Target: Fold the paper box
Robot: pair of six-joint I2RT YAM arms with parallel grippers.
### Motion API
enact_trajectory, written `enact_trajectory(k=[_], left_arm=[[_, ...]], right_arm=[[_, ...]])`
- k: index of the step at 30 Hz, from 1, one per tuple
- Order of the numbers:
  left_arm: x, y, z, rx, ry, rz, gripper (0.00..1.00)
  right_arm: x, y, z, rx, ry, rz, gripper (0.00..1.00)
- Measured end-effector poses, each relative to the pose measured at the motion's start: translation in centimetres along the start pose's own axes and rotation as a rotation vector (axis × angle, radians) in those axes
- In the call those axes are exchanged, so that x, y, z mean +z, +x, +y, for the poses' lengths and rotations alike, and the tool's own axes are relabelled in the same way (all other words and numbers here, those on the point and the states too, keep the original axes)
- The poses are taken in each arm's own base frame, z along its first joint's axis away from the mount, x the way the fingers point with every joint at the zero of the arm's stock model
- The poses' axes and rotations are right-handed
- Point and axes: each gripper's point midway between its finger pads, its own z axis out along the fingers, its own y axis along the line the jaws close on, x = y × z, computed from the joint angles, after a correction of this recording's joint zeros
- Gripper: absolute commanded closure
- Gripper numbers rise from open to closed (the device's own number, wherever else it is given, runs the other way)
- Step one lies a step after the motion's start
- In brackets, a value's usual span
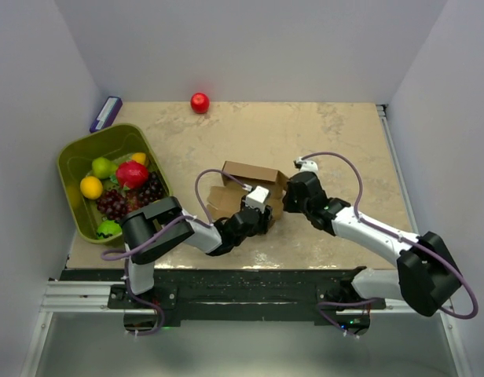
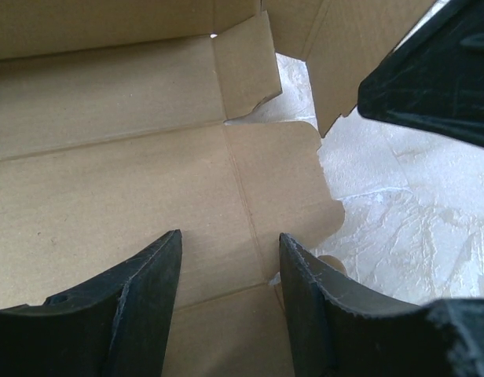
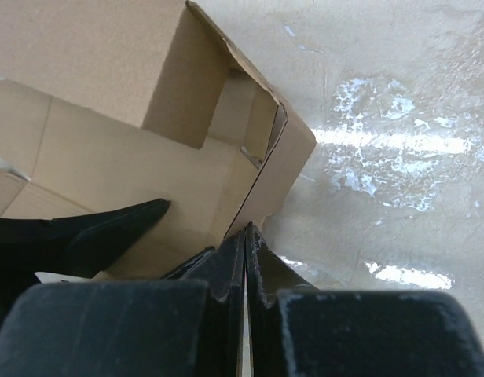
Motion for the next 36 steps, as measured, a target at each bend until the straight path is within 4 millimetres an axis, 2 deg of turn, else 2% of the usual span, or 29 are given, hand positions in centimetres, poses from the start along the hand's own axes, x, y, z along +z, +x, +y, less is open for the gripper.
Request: enact_trajectory(k=[7, 17, 20, 22, 24, 29, 32, 33, 36], left_arm=[[0.1, 0.1, 0.0, 0.031, -0.028, 0.002, 0.44], [0.1, 0.1, -0.1, 0.039, -0.031, 0.002, 0.44], [0.1, 0.1, -0.1, 0.039, -0.031, 0.003, 0.44], [0.1, 0.1, -0.1, 0.04, -0.031, 0.003, 0.44], [0.1, 0.1, -0.1, 0.04, -0.031, 0.003, 0.44], [0.1, 0.2, -0.1, 0.041, -0.032, 0.005, 0.44], [0.1, 0.2, 0.0, 0.041, -0.034, 0.005, 0.44], [0.1, 0.2, 0.0, 0.042, -0.035, 0.006, 0.44], [0.1, 0.1, 0.0, 0.043, -0.04, 0.007, 0.44]], right_arm=[[-0.5, -0.8, 0.4, 0.019, -0.01, -0.016, 1.0], [-0.5, -0.6, 1.4, 0.063, -0.053, -0.006, 1.0], [-0.8, -0.4, 1.0, 0.059, -0.034, -0.005, 0.85], [-1.5, -0.8, 0.3, 0.052, -0.005, -0.021, 0.67], [-2.3, -1.7, -0.6, 0.038, 0.04, -0.049, 0.6], [-3.4, -4.2, -2.5, 0.025, 0.131, -0.119, 0.5], [-2.8, -4.2, -3.6, 0.014, 0.169, -0.11, 0.44], [-2.4, -4.0, -3.9, 0.007, 0.179, -0.102, 0.37], [-0.8, -3.3, -4.3, -0.021, 0.198, -0.072, 0.35]])
